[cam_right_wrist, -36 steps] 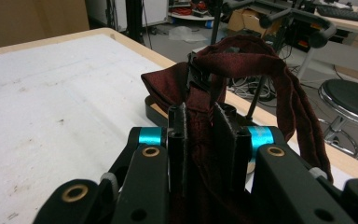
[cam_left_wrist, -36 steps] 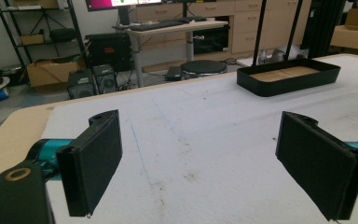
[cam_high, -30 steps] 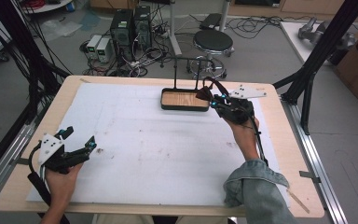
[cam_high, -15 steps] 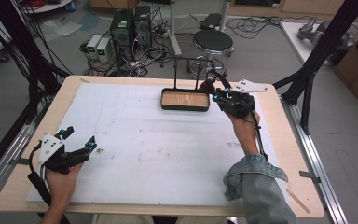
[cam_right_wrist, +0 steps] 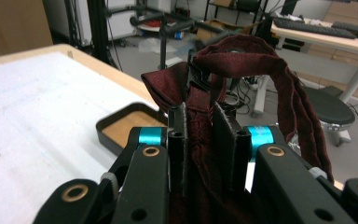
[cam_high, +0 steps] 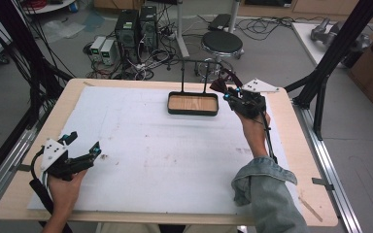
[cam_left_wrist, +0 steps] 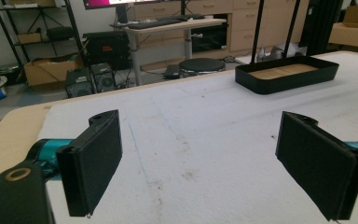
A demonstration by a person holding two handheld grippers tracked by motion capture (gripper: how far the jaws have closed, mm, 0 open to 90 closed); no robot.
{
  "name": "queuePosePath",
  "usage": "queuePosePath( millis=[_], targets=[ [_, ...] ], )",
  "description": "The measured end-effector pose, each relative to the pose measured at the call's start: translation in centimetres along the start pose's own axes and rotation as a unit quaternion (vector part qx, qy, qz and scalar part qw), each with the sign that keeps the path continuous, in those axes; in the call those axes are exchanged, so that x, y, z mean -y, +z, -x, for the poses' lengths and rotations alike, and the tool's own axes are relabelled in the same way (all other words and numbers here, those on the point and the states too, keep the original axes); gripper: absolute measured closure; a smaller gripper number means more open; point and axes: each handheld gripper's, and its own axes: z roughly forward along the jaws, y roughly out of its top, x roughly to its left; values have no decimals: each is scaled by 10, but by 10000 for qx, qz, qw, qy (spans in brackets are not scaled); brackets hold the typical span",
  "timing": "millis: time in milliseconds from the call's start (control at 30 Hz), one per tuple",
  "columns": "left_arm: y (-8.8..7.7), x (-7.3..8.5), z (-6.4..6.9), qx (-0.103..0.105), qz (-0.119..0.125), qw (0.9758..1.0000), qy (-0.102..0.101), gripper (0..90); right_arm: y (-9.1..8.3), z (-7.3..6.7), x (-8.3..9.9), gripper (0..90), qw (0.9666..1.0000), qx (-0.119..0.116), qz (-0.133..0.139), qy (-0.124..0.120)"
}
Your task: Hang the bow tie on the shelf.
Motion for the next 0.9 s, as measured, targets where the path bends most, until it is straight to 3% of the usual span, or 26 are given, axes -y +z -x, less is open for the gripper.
queuePosePath(
  millis=[200,567,900],
  targets=[
    [0,0,0,14,-2,10000,-6,148,10,-1,-6,755,9999,110,-74,-69],
    [0,1,0,21,6,10000,-3,148,29,7,7,754,9991,239,-336,136],
    [1,1,1,54,-11,10000,7,148,47,10,12,753,9985,322,-371,230]
  ],
)
